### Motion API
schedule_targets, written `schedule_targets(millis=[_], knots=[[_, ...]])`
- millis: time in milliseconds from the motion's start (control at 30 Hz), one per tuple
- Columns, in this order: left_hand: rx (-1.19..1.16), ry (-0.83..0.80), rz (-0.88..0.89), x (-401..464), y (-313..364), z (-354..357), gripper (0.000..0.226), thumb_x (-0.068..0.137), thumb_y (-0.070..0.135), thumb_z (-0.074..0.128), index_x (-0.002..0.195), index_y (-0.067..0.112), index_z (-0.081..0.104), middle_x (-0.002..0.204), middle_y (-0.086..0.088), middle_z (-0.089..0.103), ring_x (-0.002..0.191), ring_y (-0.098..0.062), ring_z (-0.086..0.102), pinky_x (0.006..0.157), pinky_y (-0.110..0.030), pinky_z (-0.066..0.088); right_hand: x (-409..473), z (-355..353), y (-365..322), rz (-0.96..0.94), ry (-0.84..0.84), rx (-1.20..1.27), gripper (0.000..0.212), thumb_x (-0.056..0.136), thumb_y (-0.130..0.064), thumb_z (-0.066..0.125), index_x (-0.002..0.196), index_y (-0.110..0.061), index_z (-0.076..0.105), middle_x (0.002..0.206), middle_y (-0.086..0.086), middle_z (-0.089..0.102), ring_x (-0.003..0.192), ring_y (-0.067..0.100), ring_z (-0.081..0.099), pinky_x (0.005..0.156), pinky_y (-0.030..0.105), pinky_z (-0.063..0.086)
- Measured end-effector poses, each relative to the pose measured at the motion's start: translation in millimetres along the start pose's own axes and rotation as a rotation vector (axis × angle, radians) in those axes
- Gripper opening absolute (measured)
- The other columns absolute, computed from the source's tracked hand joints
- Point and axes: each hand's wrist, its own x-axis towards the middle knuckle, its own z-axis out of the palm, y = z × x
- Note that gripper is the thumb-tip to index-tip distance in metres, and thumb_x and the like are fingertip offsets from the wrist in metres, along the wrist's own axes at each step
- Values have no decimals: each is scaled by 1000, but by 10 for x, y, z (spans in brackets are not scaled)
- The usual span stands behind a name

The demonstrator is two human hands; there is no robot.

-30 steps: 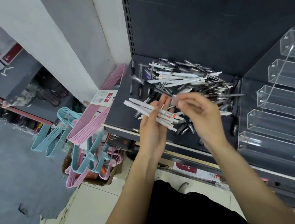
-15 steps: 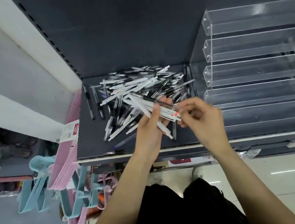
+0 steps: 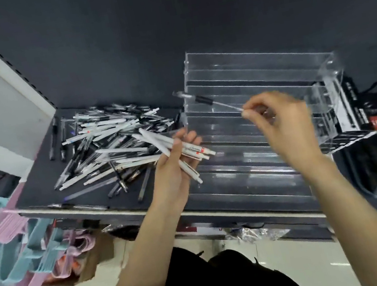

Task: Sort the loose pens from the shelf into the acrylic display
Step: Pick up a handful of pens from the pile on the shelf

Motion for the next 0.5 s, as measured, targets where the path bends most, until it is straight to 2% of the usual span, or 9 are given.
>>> schedule_targets(millis=[100, 167, 233, 333, 500], knots=[[-146, 15, 52, 48, -57, 79, 24, 102, 18, 37, 109, 13, 58, 89, 3, 64, 90, -11, 65, 80, -25, 55, 465, -257, 406, -54, 86, -97, 11, 88, -25, 64, 91, -16, 68, 87, 2, 68, 76, 19, 61, 71, 34, 50], [-218, 19, 93, 66, -74, 127, 25, 102, 18, 34, 106, 14, 58, 86, 3, 62, 88, -11, 64, 79, -25, 55, 783, -254, 572, -91, 56, -184, 12, 89, -28, 63, 93, -18, 68, 89, 5, 68, 81, 25, 62, 70, 37, 50], [-261, 25, 116, 66, -92, 184, 26, 102, 18, 34, 104, 13, 60, 85, 2, 62, 87, -12, 64, 75, -26, 55, 1048, -159, 665, -94, -33, -296, 14, 89, -30, 61, 96, -20, 69, 94, 7, 68, 87, 31, 63, 71, 38, 48], [-265, 47, 138, 73, -121, 245, 26, 102, 18, 36, 105, 13, 61, 86, 2, 66, 88, -12, 66, 77, -26, 56, 1303, -19, 723, -110, -226, -402, 15, 90, -31, 60, 98, -23, 70, 99, 8, 69, 92, 34, 62, 74, 37, 46], [-245, 94, 161, 154, -153, 291, 24, 102, 18, 39, 108, 13, 62, 91, 1, 67, 95, -15, 65, 90, -31, 52, 1512, -11, 734, -110, -553, -233, 14, 87, -27, 67, 99, -25, 74, 100, -1, 72, 95, 18, 64, 81, 28, 47]])
